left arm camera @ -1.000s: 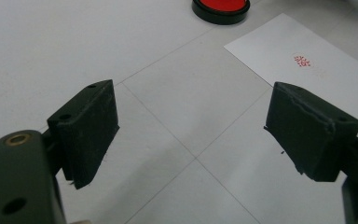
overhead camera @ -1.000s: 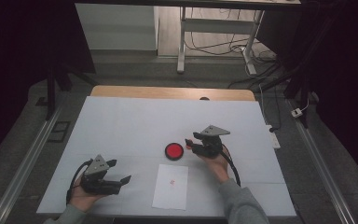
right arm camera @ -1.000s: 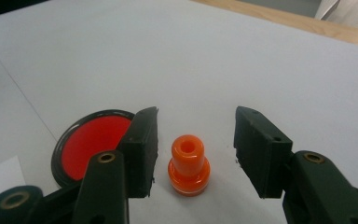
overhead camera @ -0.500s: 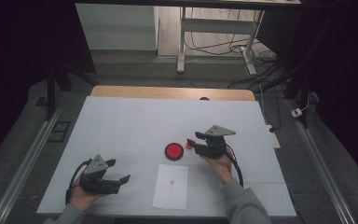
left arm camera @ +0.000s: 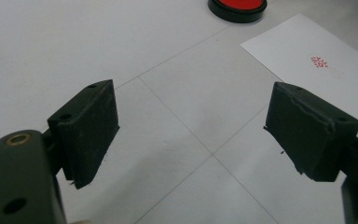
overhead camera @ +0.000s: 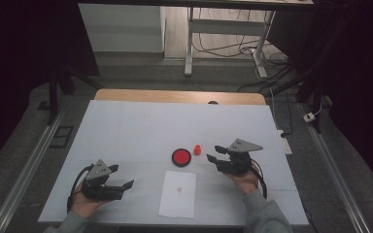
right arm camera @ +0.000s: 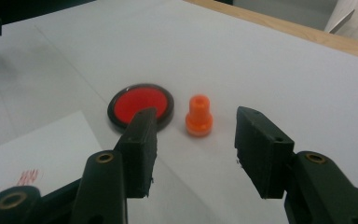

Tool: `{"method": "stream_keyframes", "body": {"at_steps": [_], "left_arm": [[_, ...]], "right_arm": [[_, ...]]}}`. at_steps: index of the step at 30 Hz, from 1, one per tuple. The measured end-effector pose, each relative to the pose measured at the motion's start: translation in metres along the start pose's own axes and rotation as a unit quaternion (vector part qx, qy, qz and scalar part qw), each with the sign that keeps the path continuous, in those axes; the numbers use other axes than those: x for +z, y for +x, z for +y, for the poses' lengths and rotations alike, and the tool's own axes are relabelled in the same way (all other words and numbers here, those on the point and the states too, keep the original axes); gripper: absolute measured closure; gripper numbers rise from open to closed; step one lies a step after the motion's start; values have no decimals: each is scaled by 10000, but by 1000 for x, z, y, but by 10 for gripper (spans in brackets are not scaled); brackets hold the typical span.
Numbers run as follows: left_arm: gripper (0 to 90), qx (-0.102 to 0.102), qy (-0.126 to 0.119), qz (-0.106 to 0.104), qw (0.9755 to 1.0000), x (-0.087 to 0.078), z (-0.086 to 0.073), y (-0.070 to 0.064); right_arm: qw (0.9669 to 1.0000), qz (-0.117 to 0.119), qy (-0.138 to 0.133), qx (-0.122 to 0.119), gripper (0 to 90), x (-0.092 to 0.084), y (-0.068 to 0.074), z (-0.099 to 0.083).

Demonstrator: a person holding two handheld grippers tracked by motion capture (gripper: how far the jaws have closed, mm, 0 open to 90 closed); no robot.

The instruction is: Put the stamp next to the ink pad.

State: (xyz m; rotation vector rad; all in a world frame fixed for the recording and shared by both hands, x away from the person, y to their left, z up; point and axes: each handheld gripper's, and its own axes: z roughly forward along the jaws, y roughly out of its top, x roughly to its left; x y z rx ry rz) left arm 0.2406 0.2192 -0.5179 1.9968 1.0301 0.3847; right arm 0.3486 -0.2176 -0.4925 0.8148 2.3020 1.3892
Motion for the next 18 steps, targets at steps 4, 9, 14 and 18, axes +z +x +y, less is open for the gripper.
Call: {"method": "stream_keyframes", "body": {"at_steps": [4,9,14,18], "left_arm": [[170,-12,-13,-3,10000,0,0,1],[170,16,22,-43,10000,1,0,1],[171,34,60,-68,10000,2,1,0],[171,52,95,-75,9999,4,0,0]], "right_arm": [[10000,-16,30,-57,483,-19,2,-14],[9999,-123,84,-42,483,-42,3,-33],[9997,-245,74,-14,480,-61,1,-47],[9992,-362,153,-9,479,-75,-2,-59]]}}
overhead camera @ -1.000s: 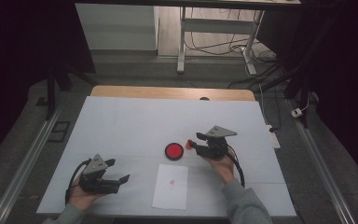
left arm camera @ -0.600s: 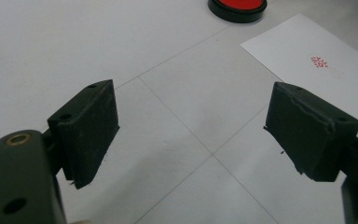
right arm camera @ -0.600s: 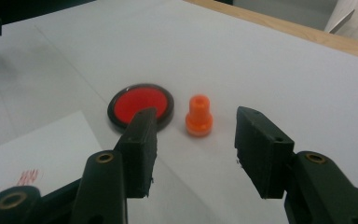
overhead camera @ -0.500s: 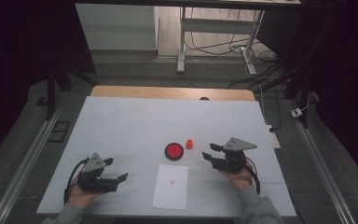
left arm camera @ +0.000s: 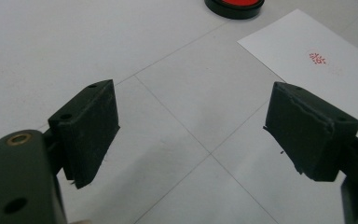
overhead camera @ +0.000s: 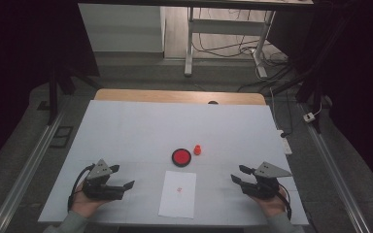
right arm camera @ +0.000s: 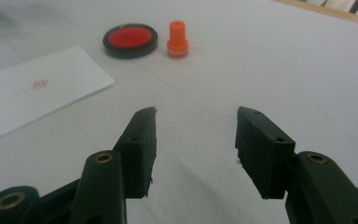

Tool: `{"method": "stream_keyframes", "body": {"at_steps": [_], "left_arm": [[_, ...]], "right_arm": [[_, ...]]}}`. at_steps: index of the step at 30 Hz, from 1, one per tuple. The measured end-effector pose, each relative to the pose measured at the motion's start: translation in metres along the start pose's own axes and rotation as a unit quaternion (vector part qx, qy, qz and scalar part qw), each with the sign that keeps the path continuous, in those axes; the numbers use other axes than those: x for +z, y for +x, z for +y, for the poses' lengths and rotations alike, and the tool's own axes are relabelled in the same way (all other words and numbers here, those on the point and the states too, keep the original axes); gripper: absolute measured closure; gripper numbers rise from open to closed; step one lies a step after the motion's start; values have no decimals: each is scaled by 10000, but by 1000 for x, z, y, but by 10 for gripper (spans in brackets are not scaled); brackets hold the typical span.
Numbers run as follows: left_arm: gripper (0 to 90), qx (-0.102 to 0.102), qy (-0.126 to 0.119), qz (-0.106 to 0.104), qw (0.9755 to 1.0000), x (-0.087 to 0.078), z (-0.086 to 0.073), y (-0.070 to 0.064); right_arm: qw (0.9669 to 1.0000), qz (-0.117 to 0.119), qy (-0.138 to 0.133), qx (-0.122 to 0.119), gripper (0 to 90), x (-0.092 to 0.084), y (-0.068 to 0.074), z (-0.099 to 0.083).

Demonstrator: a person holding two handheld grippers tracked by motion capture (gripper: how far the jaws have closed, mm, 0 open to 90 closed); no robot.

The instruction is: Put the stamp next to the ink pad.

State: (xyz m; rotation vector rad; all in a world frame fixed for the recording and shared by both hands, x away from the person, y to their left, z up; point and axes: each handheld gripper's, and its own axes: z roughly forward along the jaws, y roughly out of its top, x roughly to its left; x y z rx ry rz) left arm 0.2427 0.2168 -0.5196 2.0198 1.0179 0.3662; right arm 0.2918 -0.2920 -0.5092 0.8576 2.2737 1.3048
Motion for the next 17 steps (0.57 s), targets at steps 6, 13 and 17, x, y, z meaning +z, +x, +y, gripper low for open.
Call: {"method": "stream_keyframes", "body": {"at_steps": [6,13,17], "left_arm": [[171,6,41,11,10000,2,0,0],[171,6,56,23,10000,2,-1,0],[171,12,41,43,10000,1,-1,0]], "right_arm": [[9999,-69,64,58,478,-9,-5,-10],[10000,-51,68,3,477,-10,-4,-8],[10000,-52,64,-28,476,-11,-4,-6]]}}
